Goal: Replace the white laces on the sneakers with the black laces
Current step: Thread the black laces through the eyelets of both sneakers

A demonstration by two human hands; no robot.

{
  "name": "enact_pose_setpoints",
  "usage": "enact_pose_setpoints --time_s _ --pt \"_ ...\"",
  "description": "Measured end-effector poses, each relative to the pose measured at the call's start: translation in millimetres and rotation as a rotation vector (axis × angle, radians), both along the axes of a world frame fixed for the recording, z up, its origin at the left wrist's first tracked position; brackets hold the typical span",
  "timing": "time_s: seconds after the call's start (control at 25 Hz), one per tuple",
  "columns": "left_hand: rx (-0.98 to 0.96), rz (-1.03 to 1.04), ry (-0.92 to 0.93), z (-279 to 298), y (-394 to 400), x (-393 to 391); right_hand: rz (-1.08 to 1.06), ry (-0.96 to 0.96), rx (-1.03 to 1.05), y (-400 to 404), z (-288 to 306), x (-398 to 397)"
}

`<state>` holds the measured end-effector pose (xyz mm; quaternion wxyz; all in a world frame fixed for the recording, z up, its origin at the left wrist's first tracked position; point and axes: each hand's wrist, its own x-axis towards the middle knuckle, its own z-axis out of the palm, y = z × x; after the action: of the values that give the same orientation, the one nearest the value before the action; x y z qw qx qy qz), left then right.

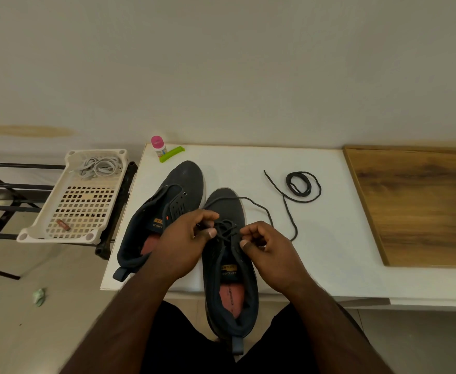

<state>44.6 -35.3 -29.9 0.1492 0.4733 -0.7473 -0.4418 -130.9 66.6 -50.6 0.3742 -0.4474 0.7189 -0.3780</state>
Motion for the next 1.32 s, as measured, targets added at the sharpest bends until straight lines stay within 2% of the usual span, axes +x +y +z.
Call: enact_pose_setpoints --time_s 0.08,0.32,0.6,1.04,1.32 --pt "-0.062 -0.01 -0.05 1.3 -0.9 -0.7 0.0 -0.004 -0.002 0.5 -0.3 0.9" --pt "-0.048 0.072 -0.03 4.2 1.9 -2.0 -0.019 0.003 -0.011 0.0 -1.5 2.7" --pt "-0.104 -0.009 -0.207 1.2 0.4 1.4 0.001 0.056 -0.012 -1.6 -4.1 3.6" --pt "-0.06 0.051 -0.166 1.2 1.4 -4.6 0.067 0.152 0.03 -1.3 -7.6 -2.2" --pt "-0.034 0.074 -0.212 -3.8 3.3 -2.8 0.101 0.235 0.025 -2.5 -3.9 1.7"
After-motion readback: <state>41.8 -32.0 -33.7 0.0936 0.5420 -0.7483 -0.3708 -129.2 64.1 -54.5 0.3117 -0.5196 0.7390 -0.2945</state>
